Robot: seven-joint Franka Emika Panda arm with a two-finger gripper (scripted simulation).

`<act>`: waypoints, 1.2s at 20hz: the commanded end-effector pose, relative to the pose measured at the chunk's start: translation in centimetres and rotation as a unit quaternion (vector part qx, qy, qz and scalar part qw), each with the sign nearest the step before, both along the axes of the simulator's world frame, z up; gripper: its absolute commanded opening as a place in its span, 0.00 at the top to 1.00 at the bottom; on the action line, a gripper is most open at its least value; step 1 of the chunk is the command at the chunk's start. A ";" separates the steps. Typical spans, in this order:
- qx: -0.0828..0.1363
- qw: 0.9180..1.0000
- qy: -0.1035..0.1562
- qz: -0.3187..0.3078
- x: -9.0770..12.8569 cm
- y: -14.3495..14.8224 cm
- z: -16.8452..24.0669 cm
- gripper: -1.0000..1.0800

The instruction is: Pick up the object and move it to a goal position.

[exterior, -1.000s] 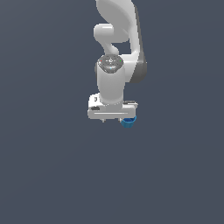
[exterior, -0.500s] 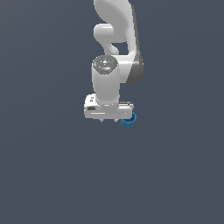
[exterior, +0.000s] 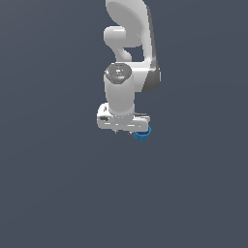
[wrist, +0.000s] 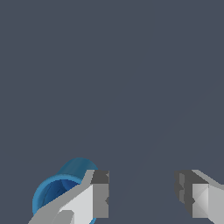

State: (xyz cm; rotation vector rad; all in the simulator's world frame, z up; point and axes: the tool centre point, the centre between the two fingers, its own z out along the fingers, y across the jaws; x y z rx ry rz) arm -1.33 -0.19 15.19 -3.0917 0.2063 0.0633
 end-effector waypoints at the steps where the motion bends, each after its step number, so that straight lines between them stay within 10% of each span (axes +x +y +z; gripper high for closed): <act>1: 0.006 1.000 0.006 -0.024 -0.6 0.6 -0.4 0.38; 10: 0.029 0.987 0.043 -0.149 -4.2 3.3 -2.4 0.38; 24: 0.043 0.941 0.101 -0.319 -9.4 6.6 -4.8 0.38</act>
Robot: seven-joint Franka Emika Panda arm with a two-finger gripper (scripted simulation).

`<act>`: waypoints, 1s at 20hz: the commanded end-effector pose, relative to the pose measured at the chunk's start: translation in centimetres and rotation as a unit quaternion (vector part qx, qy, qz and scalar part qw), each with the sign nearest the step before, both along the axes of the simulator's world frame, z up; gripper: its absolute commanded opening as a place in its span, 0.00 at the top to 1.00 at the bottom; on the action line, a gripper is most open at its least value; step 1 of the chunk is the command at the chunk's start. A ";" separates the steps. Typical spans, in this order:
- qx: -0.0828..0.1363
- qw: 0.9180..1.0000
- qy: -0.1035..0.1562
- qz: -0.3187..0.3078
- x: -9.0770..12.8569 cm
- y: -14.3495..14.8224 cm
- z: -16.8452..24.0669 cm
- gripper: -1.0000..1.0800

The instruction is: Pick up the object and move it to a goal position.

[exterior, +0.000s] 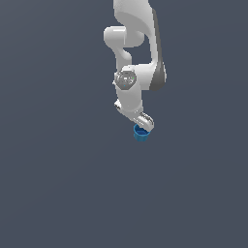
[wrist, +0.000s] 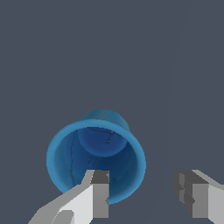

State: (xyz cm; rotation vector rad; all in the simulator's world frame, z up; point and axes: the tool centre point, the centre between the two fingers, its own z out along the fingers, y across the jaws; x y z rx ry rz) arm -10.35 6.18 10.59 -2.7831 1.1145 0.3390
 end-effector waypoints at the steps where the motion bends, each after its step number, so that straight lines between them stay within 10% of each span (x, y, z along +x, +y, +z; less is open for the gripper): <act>1: 0.001 1.000 0.008 -0.021 -0.6 0.3 -0.2 0.38; 20: 0.001 0.999 0.018 -0.046 -2.0 1.3 -3.1 0.38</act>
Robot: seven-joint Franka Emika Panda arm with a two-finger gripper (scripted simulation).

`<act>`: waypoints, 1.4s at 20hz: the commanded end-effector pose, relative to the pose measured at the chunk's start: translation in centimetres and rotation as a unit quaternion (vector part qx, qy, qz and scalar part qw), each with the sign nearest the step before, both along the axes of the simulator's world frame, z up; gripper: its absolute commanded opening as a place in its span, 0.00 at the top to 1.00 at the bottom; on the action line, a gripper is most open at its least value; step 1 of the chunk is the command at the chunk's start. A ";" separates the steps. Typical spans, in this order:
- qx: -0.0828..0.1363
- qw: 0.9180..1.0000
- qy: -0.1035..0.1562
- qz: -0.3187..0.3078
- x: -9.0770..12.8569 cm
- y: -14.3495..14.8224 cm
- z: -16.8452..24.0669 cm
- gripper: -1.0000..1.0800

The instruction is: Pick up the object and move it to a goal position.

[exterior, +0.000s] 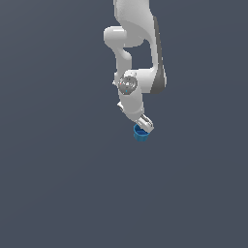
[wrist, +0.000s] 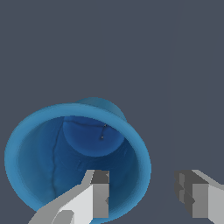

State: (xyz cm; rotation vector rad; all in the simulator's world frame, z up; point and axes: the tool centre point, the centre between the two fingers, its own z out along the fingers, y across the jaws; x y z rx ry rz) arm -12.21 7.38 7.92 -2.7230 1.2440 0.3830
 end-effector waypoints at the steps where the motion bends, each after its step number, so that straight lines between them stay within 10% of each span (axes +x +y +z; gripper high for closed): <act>1: 0.000 1.000 0.000 -0.001 -0.2 0.1 -0.6 0.38; 3: 0.000 1.000 0.000 -0.001 -0.2 0.2 -0.7 0.38; 4: 0.000 1.000 0.000 -0.001 -0.2 0.2 -0.7 1.00; 28: 0.022 0.998 -0.044 0.025 2.5 -1.0 1.0 1.00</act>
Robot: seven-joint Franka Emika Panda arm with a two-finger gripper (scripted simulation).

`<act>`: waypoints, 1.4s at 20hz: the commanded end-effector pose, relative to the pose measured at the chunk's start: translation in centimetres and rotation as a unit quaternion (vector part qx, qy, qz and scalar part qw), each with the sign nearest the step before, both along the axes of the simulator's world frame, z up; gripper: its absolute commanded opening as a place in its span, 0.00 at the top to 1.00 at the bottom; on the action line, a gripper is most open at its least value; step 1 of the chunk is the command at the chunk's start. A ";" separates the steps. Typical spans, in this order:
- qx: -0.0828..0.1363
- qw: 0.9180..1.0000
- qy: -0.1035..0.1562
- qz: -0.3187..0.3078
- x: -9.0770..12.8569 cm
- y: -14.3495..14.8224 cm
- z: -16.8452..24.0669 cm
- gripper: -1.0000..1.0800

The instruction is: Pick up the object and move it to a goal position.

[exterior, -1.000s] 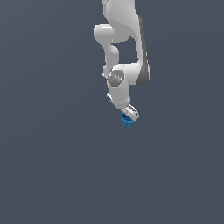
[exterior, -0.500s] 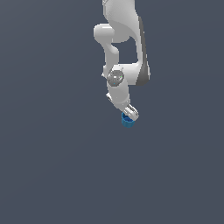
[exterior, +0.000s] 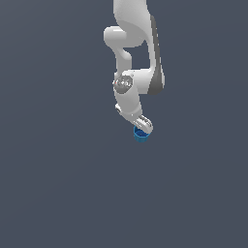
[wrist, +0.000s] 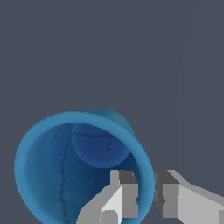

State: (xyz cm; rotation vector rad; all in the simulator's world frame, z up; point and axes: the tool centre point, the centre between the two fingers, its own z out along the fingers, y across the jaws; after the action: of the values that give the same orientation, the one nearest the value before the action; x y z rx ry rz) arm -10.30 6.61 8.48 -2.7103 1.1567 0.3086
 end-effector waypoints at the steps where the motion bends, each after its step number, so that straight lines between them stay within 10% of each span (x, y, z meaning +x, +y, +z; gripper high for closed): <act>1: 0.007 1.000 -0.016 0.009 0.9 -0.4 0.7 1.00; 15: 0.064 0.987 -0.126 0.075 7.0 -2.8 5.8 1.00; 28: 0.120 0.955 -0.232 0.139 12.1 -5.0 11.9 1.00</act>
State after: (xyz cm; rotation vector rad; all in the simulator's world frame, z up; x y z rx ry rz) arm 1.17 1.84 19.40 -2.5419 0.6050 -0.1149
